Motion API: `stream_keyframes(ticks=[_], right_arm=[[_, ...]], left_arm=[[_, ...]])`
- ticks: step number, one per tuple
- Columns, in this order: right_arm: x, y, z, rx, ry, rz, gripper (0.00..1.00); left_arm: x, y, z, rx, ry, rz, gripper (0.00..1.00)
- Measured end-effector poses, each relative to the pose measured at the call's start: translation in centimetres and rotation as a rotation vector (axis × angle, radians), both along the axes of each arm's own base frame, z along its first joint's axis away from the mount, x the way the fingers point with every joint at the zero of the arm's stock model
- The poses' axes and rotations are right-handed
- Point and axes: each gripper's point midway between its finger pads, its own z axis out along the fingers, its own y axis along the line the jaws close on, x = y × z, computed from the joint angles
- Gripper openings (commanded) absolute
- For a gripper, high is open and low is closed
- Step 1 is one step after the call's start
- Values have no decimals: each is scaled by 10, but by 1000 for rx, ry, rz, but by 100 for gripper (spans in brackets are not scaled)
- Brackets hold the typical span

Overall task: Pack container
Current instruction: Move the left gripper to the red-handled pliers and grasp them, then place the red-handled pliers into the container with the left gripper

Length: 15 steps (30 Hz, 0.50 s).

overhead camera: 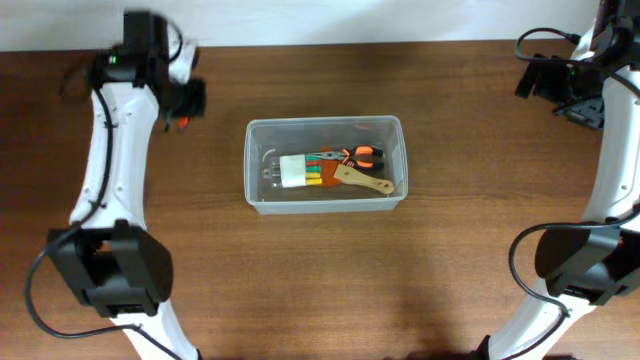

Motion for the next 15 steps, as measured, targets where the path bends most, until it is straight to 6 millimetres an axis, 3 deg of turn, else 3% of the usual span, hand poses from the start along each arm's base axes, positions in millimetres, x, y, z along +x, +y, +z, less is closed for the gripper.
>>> stream_keyframes(ticks=[3,5,9,12,15], right_arm=[[0,0,-1,0,1,0,99],[0,0,-1,1,2,0,98],[0,0,-1,1,3,0,98],[0,0,-1,1,4,0,98],[0,0,-2,1,4,0,98]], left_arm=[[1,-43,37,51,-73,-190,2],[-5,-77,46,87,-96,-330,2],[-33,-135,36,165,-51,-616,2],[-42,-154,24,205,-23,-749,2],[-45,-165,-3,229,37,-836,2]])
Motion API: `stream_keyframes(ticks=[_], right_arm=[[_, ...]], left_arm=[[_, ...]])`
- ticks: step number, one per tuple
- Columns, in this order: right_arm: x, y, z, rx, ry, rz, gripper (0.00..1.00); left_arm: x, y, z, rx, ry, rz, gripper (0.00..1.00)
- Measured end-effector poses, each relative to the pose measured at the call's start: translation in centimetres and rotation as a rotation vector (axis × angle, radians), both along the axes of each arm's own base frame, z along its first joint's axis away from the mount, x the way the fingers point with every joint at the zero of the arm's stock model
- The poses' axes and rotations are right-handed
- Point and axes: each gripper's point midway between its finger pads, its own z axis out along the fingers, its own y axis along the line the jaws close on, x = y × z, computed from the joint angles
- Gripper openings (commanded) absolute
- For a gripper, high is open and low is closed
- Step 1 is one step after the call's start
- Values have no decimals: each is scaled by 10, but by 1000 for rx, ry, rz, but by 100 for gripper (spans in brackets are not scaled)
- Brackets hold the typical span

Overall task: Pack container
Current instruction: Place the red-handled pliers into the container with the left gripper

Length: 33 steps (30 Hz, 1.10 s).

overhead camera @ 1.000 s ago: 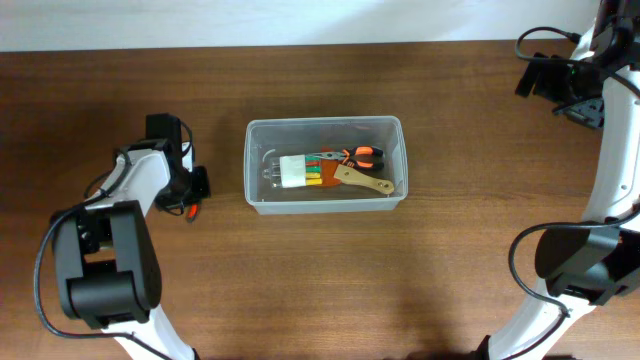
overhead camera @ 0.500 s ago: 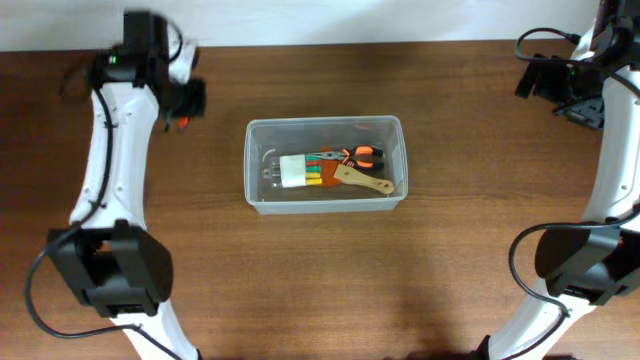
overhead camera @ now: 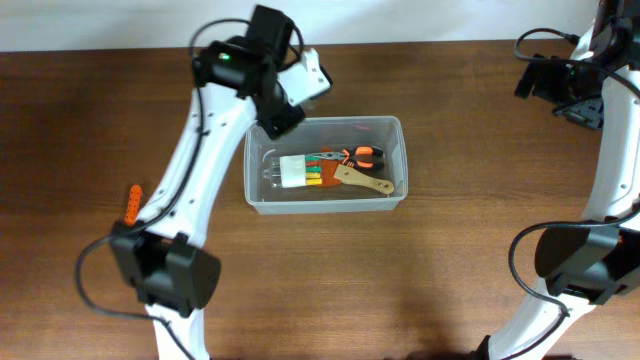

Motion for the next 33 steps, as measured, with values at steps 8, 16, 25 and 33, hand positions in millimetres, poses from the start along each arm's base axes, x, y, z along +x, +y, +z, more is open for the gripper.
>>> stream_keyframes(ticks=[8,16,25,33], right_arm=[[0,0,0,0,0,0,98],[0,0,0,0,0,0,99],[0,0,0,0,0,0,98],[0,0,0,0,0,0,98]], left_arm=[[-13,-8,-106,114,250,-148,2],[-18,-8,-130,138,302,-182,61],[-13,2,-110,128,270,-4,99],[-35,76,59,-7,-18,278,99]])
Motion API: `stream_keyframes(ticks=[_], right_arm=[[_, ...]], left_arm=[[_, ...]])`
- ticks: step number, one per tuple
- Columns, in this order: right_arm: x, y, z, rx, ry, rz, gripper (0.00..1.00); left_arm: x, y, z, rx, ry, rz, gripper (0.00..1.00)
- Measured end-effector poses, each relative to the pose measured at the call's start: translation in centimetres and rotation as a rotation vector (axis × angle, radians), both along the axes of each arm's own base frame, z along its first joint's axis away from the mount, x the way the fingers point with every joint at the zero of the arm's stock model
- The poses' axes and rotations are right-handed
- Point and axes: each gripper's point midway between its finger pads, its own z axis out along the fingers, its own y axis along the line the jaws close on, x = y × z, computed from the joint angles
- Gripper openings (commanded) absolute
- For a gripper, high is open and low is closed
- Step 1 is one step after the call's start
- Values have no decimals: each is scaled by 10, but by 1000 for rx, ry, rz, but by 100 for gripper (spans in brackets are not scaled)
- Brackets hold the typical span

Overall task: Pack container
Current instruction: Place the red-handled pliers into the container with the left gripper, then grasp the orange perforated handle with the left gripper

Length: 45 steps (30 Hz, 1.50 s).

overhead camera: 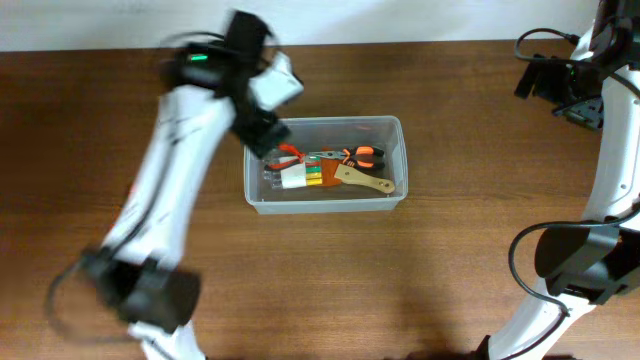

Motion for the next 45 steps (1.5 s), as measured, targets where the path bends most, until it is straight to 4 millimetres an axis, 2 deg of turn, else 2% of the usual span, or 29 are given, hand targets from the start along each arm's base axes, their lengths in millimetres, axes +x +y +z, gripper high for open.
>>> stream_keyframes(ticks=[1,2,3,4,6,7,9,12,15,17,19,20,30,35,36,39,43,45], right_arm=[[0,0,0,0,0,0,98],[0,0,0,0,0,1,98],[0,0,0,0,0,0,98],[0,0,0,0,0,0,98],[0,0,0,0,0,0,98],[0,0,0,0,0,0,98],[0,0,0,0,1,0,98],[0,0,0,0,1,0,98],[0,0,-1,0,1,1,98],[0,0,-1,1,2,0,98],[0,0,-1,0,1,0,98],[0,0,-1,1,1,0,98],[0,0,-1,1,2,0,98],[0,0,-1,1,5,0,98],[0,0,-1,1,6,0,98],[0,0,-2,2,7,0,98],[0,0,-2,2,7,0,98],[0,0,-2,2,7,0,98]], left_arm=[[-5,14,15,-9,-28,41,99],[-17,46,39,-26,-63,144,99],[-21,57,45,-26,-71,180,99],[-27,82,50,-31,-75,264,99],[-30,118,48,-40,-62,397,99],[-31,137,40,-41,-43,461,100],[-31,172,11,-41,25,583,99],[-32,214,-45,-40,127,711,99],[-44,245,-109,-46,253,808,99],[-49,254,-133,-49,295,837,100],[-54,262,-162,-53,349,858,80],[-55,262,-170,-53,369,858,77],[-61,259,-255,-40,562,797,77],[-60,260,-256,-33,562,795,76],[-60,261,-256,-32,560,795,73],[-59,262,-257,-25,553,798,57],[-56,265,-257,-18,540,799,52],[-54,266,-257,-19,529,801,43]])
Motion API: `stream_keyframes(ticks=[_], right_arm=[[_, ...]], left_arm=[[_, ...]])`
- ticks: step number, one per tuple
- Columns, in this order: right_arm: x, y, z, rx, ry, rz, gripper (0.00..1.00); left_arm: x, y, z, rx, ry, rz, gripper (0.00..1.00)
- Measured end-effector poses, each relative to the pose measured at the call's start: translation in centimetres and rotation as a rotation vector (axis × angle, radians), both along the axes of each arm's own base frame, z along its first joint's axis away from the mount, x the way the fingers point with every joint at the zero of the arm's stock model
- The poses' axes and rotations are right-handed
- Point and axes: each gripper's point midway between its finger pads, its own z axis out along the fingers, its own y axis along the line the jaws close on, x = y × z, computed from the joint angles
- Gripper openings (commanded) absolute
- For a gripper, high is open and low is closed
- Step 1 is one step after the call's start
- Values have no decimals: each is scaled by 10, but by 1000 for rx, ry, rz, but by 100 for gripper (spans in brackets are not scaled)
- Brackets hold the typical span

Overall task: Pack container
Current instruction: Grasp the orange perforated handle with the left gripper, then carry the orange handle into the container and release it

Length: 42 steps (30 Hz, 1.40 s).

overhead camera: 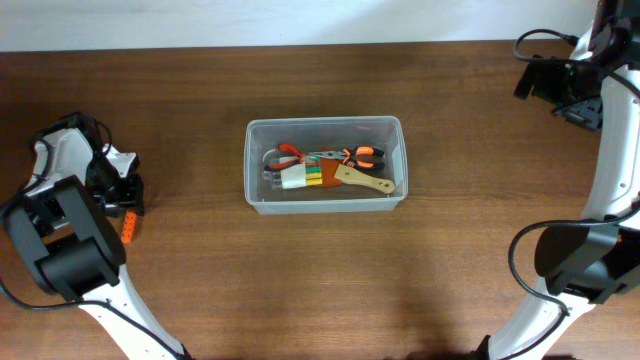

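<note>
A clear plastic container [262, 196] stands at the table's middle. Inside lie orange-handled pliers [362, 154], a wooden spoon [365, 181], a white piece with coloured stripes [297, 177] and a red clip-like item [288, 152]. My left gripper [129, 196] is far left, low over the table, fingers apart, just above a small orange item [130, 226] that lies on the wood. Far from the container, my right gripper [532, 80] hangs at the back right; its jaws cannot be made out.
The left arm's base [70, 255] sits at the front left and the right arm's base [580, 260] at the front right. A pale wall edge runs along the table's back.
My left gripper was inside the container's left end and is now at the far left by the small orange item. The red clip-like item stays in the container. The right arm is unmoved.
My left gripper was at the back left with something red-orange in it. Then it was over the container's back left corner, then down in its left end where a red item showed. Now that item lies in the container and the gripper is back at the left.
</note>
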Motion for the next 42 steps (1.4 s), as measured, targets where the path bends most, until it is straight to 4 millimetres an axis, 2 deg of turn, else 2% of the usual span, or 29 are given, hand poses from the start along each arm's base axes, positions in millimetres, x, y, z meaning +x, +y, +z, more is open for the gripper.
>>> stream_keyframes(ticks=[6,10,16,18,20,22,24,27,28,29,31,33,35,36,40,42], right_arm=[[0,0,0,0,1,0,98],[0,0,0,0,1,0,98],[0,0,0,0,1,0,98],[0,0,0,0,1,0,98],[0,0,0,0,1,0,98],[0,0,-1,1,1,0,98],[0,0,-1,1,3,0,98],[0,0,-1,1,1,0,98],[0,0,-1,1,1,0,98],[0,0,-1,1,1,0,98],[0,0,-1,1,1,0,98],[0,0,-1,1,1,0,98],[0,0,-1,1,1,0,98],[0,0,-1,1,1,0,98],[0,0,0,0,1,0,98],[0,0,0,0,1,0,98]], left_arm=[[4,3,0,11,-17,-2,26],[7,3,1,8,-24,-1,2],[9,-2,7,-25,10,-4,2],[16,-4,18,-32,6,-6,2],[28,-9,39,-44,-18,-13,2],[58,-20,81,-54,-115,-44,2],[75,-37,114,-68,-181,-79,2],[111,-79,184,-67,-372,-191,2],[125,-101,212,-59,-466,-252,2],[136,-126,239,-56,-558,-322,2],[145,-185,281,-69,-698,-478,2],[143,-240,305,-95,-785,-635,2],[134,-297,314,-131,-825,-806,2],[125,-332,312,-158,-829,-924,2],[110,-390,290,-195,-792,-1137,2],[105,-416,266,-215,-746,-1228,2]])
